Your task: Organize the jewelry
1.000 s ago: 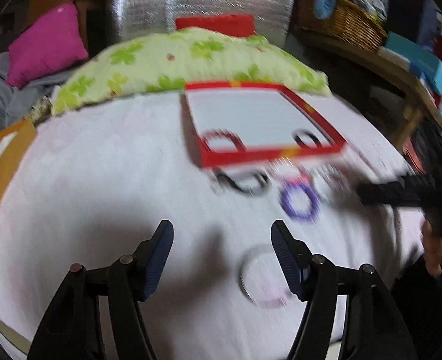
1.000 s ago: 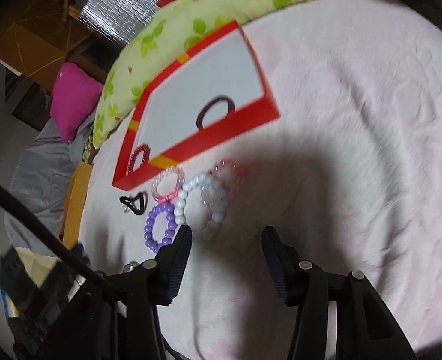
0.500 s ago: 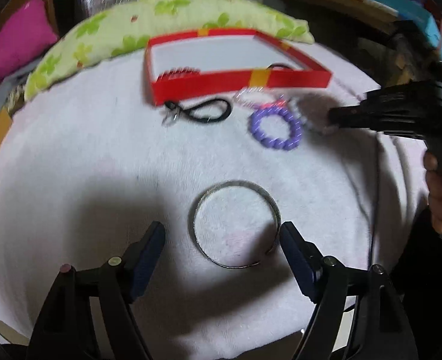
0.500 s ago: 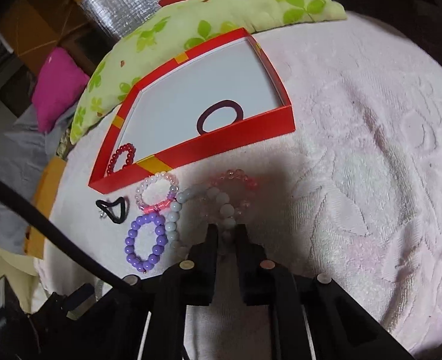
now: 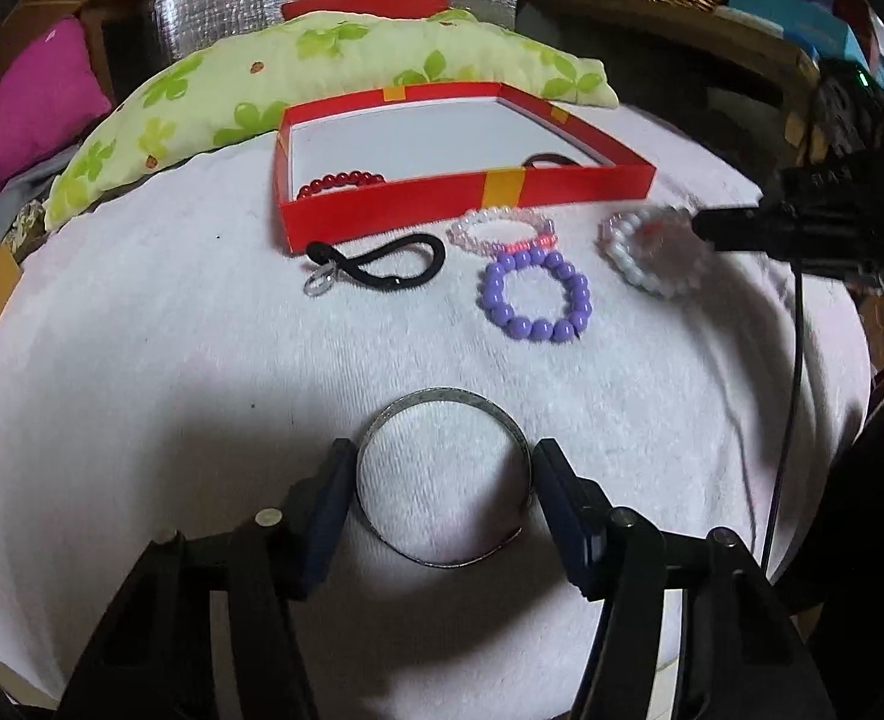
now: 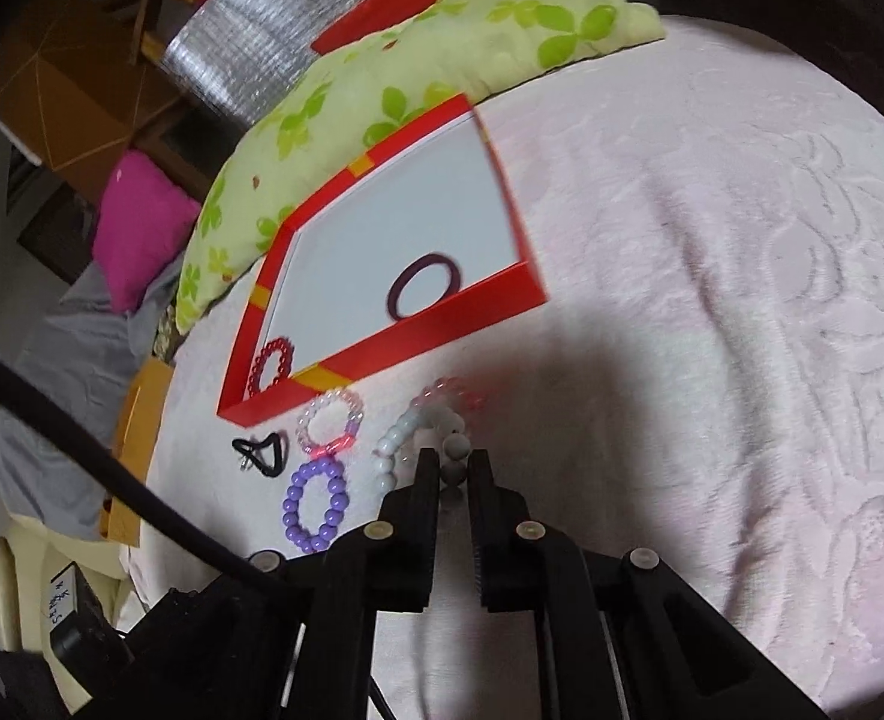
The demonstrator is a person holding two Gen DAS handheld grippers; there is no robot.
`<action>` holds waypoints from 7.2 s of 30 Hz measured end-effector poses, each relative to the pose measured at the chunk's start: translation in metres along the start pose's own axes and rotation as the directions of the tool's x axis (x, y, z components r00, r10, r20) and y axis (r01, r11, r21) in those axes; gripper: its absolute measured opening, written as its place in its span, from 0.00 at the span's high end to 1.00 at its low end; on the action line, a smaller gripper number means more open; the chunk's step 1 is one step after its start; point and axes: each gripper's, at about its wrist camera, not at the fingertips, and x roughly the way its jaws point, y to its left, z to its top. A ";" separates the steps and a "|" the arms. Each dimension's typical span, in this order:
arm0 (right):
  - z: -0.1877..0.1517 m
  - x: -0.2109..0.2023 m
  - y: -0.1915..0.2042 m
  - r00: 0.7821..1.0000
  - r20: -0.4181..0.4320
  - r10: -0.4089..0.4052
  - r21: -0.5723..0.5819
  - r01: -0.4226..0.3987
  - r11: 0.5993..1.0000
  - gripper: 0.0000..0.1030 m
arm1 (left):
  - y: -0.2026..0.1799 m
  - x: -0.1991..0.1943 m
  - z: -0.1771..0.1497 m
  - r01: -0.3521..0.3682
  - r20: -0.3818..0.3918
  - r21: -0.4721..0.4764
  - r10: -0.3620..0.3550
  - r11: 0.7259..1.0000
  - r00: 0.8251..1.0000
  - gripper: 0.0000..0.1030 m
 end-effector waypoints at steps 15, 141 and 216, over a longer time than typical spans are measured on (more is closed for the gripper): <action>0.005 -0.027 0.012 0.978 0.090 0.190 -0.013 -0.190 0.982 0.90 | 0.005 -0.017 0.022 -0.114 0.088 -0.039 0.117 0.993 0.989 0.40; 0.021 -0.057 -0.008 0.983 0.163 0.079 -0.013 -0.078 0.997 0.44 | 0.050 -0.015 0.064 -0.135 0.057 -0.105 0.141 0.985 0.988 0.34; 0.002 0.041 0.026 0.981 0.047 -0.187 -0.164 0.192 0.968 0.84 | 0.030 0.021 0.037 0.046 -0.058 -0.091 -0.051 0.995 0.997 0.81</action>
